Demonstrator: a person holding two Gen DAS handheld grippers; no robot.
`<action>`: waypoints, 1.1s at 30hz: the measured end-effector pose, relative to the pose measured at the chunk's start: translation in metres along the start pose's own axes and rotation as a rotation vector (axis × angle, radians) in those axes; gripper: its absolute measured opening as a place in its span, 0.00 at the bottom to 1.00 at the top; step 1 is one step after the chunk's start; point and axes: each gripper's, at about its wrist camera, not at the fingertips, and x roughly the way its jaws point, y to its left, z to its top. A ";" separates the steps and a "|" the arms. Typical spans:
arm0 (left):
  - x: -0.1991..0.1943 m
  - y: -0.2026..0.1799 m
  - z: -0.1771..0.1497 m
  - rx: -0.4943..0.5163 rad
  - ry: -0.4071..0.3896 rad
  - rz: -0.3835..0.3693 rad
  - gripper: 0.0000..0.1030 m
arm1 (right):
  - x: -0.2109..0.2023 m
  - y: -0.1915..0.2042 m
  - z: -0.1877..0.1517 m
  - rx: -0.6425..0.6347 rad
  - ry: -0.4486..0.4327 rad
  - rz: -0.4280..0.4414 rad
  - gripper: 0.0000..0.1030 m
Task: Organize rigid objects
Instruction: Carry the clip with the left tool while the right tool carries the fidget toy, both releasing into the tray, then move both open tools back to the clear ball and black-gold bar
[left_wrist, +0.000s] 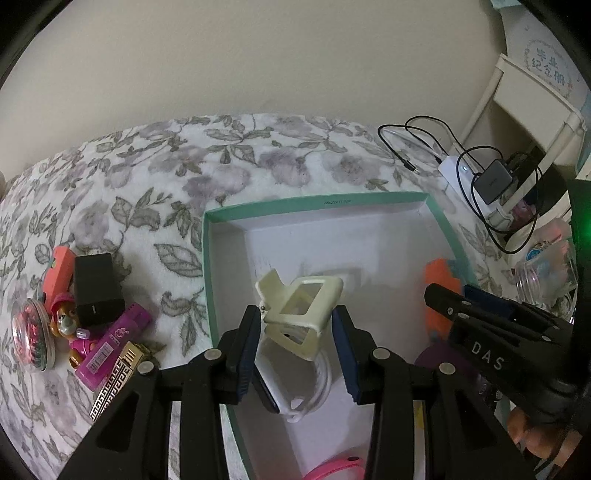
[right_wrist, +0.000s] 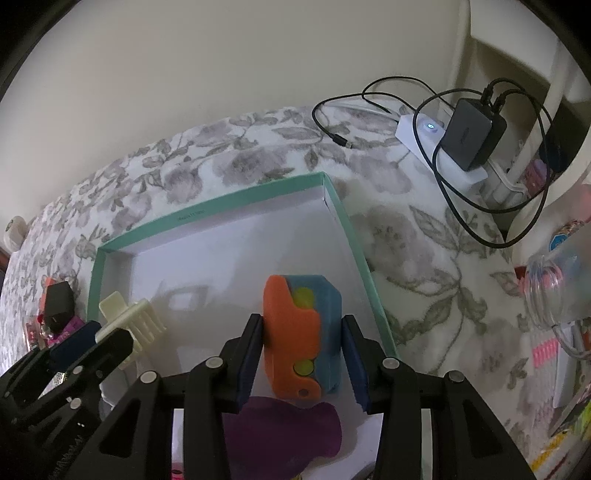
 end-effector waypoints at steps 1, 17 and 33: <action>-0.001 0.000 0.000 0.001 0.002 -0.001 0.40 | -0.001 0.000 0.000 0.001 -0.002 0.001 0.47; -0.046 0.015 0.018 -0.033 -0.026 0.056 0.54 | -0.048 0.021 0.010 -0.069 -0.066 0.013 0.56; -0.047 0.077 0.019 -0.174 0.034 0.187 0.91 | -0.048 0.038 0.005 -0.147 -0.062 -0.001 0.98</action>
